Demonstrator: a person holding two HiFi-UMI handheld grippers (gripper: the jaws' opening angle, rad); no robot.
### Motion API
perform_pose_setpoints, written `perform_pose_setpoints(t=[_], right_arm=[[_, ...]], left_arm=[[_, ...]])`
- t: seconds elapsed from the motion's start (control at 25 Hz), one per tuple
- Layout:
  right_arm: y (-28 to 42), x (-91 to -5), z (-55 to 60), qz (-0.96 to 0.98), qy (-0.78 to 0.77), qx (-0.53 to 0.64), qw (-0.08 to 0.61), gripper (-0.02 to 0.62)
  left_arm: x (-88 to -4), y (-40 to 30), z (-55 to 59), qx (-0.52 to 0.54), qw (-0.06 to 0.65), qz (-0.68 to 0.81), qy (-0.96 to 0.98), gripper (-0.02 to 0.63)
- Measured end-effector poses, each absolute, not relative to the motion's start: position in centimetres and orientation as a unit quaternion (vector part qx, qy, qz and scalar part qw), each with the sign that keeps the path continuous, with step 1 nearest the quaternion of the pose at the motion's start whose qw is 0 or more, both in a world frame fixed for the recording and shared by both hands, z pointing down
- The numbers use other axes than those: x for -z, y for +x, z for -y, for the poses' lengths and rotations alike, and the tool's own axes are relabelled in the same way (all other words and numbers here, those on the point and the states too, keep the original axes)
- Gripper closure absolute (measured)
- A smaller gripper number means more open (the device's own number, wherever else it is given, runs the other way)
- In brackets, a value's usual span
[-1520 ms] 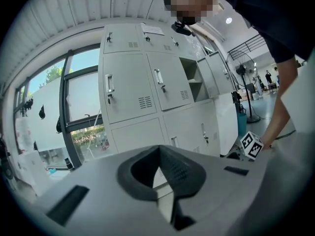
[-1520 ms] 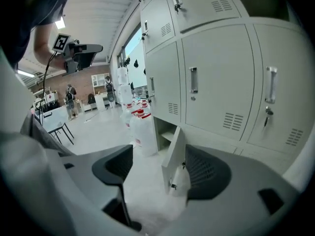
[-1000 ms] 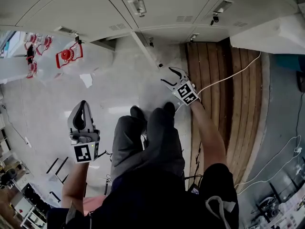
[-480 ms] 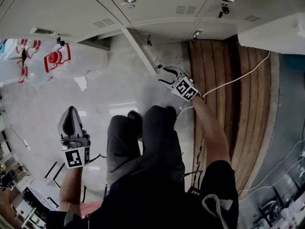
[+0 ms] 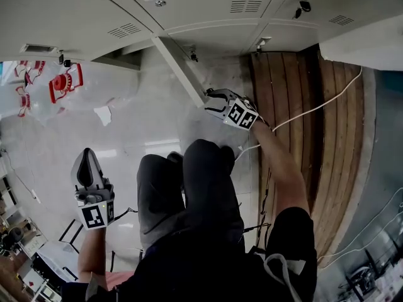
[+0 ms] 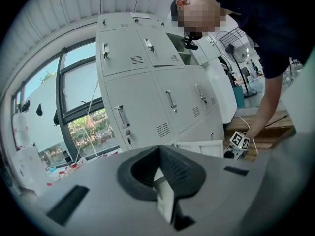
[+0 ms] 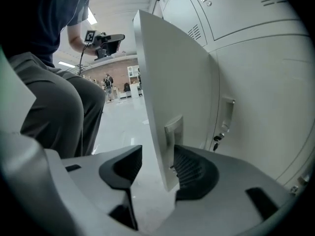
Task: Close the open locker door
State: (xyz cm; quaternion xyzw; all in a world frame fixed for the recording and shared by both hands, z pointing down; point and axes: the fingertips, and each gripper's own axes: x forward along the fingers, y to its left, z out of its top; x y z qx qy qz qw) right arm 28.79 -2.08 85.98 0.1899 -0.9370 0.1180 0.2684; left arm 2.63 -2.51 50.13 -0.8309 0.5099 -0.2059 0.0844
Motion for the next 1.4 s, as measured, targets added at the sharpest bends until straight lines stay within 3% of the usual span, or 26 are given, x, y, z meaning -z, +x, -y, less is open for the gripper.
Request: perform_pose_setpoints(t=[0.36,0.6,1.4], right_arm=[[28.2,-87.9,2.7,0.944,0.148,-0.102,0.278,0.41],[28.0,-88.7,2.9,0.945,0.139,-0.094,0.28,0.458],[24.2,-88.9,2.5,0.949,0.137,-0.067,0.277,0.471]], left_arm=[[-52.0,2.3,2.5,0.213,0.091,-0.513,-0.827,0.603],[-52.5,2.4,2.6,0.212,0.096,-0.512,-0.827,0.603],[-53.7,-0.1,2.1,0.195,0.089,-0.537,-0.816,0.603]])
